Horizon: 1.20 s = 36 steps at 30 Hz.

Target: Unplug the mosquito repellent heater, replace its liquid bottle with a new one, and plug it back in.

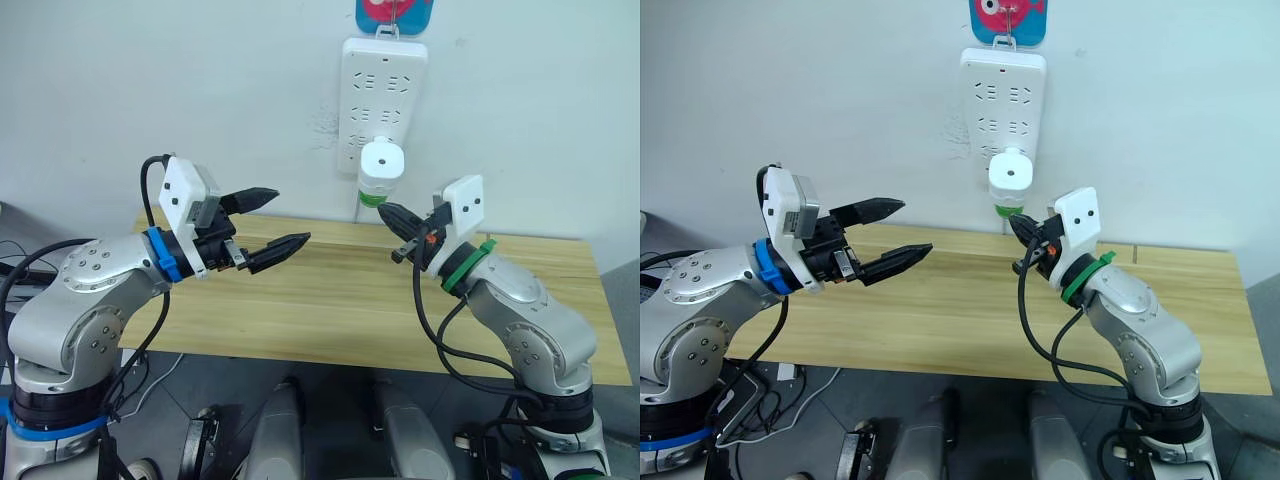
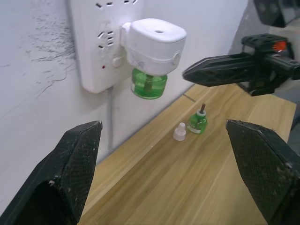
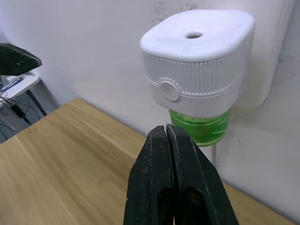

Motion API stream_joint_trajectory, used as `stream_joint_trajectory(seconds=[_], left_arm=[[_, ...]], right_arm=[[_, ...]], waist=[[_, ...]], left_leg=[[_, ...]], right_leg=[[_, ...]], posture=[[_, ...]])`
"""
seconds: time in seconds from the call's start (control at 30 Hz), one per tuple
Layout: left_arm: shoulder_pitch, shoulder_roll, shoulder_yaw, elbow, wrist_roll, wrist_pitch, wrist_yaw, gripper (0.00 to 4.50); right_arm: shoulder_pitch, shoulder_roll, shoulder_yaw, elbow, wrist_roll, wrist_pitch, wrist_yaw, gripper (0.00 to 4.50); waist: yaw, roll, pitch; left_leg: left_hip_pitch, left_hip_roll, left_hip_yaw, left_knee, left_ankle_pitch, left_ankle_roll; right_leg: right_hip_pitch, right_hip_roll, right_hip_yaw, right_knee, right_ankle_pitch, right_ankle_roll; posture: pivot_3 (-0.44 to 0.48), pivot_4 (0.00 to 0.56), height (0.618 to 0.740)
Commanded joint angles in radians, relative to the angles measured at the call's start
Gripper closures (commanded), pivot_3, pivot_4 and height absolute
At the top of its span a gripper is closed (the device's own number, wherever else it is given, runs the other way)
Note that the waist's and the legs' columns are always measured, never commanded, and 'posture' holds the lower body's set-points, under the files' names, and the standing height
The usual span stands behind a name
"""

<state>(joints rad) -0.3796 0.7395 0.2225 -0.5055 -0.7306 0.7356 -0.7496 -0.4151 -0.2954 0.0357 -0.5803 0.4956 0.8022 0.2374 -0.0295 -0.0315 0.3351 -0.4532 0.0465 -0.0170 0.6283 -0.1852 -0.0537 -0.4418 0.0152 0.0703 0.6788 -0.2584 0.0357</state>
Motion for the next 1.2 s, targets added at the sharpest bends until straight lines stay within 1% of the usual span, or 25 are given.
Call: stream_joint_trajectory(seconds=[0.03,0.33,0.97,1.2], left_arm=[[0.000,0.008,0.004,-0.031,-0.023,-0.005,-0.005,0.00],[-0.020,0.006,-0.010,-0.033,-0.036,-0.006,-0.001,0.00],[-0.028,0.003,-0.025,-0.040,-0.035,-0.003,0.015,0.00],[-0.039,-0.001,-0.032,-0.033,-0.036,-0.004,0.024,0.00]], right_arm=[[-0.021,0.015,-0.008,-0.026,0.003,-0.030,0.002,4.46],[-0.030,0.033,-0.016,-0.042,0.019,-0.017,0.008,4.46],[-0.057,0.079,-0.038,-0.006,0.003,-0.018,-0.033,4.46],[-0.073,0.068,-0.037,0.027,-0.038,-0.033,-0.050,4.46]], waist=[[0.000,0.000,0.000],[0.000,0.000,0.000],[0.000,0.000,0.000],[0.000,0.000,0.000]], left_leg=[[0.000,0.000,0.000,0.000,0.000,0.000],[0.000,0.000,0.000,0.000,0.000,0.000],[0.000,0.000,0.000,0.000,0.000,0.000],[0.000,0.000,0.000,0.001,0.000,0.000]], right_leg=[[0.000,0.000,0.000,0.000,0.000,0.000],[0.000,0.000,0.000,0.000,0.000,0.000],[0.000,0.000,0.000,0.000,0.000,0.000],[0.000,0.000,0.001,0.000,0.000,0.000]], posture=[[0.035,0.368,0.740],[0.037,0.363,0.740],[0.037,0.360,0.740],[0.035,0.361,0.740]])
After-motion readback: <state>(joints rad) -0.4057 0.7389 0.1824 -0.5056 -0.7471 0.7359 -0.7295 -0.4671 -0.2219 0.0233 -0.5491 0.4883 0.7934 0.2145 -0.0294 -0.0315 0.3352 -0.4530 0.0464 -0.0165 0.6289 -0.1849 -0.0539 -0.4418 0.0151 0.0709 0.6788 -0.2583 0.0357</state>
